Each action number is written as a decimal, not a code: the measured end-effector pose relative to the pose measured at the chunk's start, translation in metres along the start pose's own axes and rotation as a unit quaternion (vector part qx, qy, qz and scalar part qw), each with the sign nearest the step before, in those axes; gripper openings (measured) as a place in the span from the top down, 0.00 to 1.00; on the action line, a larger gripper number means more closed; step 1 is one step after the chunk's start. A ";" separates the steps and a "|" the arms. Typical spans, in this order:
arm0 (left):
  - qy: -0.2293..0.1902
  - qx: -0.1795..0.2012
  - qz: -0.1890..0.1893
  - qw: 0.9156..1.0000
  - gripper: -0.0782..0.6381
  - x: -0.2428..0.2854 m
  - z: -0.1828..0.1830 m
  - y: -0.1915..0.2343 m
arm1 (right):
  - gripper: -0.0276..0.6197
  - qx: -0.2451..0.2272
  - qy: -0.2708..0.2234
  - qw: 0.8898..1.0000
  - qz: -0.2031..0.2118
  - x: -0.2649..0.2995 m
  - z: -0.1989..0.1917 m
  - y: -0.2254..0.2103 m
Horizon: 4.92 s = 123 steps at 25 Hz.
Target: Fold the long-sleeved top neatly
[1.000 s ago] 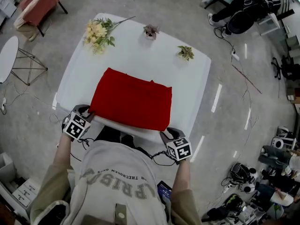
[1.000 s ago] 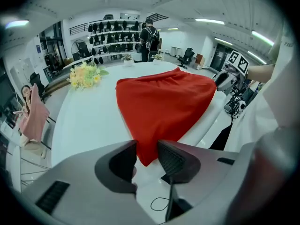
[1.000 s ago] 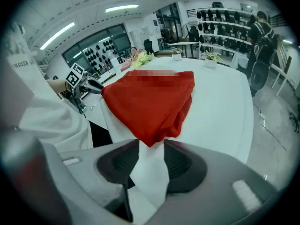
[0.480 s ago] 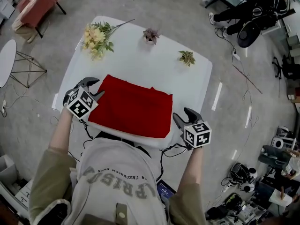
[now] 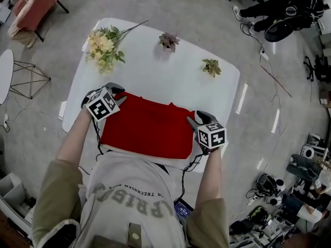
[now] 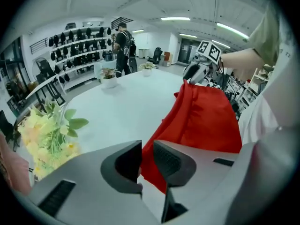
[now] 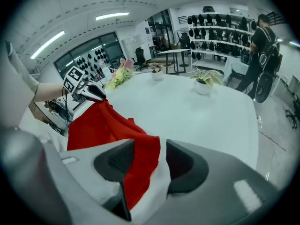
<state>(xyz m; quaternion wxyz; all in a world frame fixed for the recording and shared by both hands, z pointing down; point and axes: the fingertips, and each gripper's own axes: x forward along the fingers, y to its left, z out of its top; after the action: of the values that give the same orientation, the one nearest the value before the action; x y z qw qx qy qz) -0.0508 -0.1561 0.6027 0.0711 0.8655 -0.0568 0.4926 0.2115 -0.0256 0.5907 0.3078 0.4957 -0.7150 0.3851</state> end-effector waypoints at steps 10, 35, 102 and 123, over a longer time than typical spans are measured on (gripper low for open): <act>-0.028 0.034 -0.014 0.999 0.87 -0.014 0.009 0.006 | 0.90 -0.020 -0.054 0.998 -0.031 -0.033 0.022 0.003; -0.032 -0.102 0.080 0.991 0.63 -0.031 -0.004 0.031 | 0.54 -0.056 -0.059 0.997 0.011 -0.040 0.033 0.038; -0.328 -0.221 0.278 0.876 0.51 -0.172 0.035 -0.181 | 0.42 0.046 -0.474 0.874 -0.099 -0.206 -0.004 0.141; -0.431 -0.165 0.357 0.812 0.87 -0.242 0.078 -0.156 | 0.95 -0.070 -0.499 0.842 -0.196 -0.245 0.047 0.166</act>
<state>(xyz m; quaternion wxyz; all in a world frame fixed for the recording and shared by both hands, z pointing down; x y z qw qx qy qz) -0.0814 -0.0093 0.3445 -0.0002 0.8831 -0.4672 0.0432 0.1296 0.0855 0.3243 0.0127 0.7275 -0.6851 -0.0334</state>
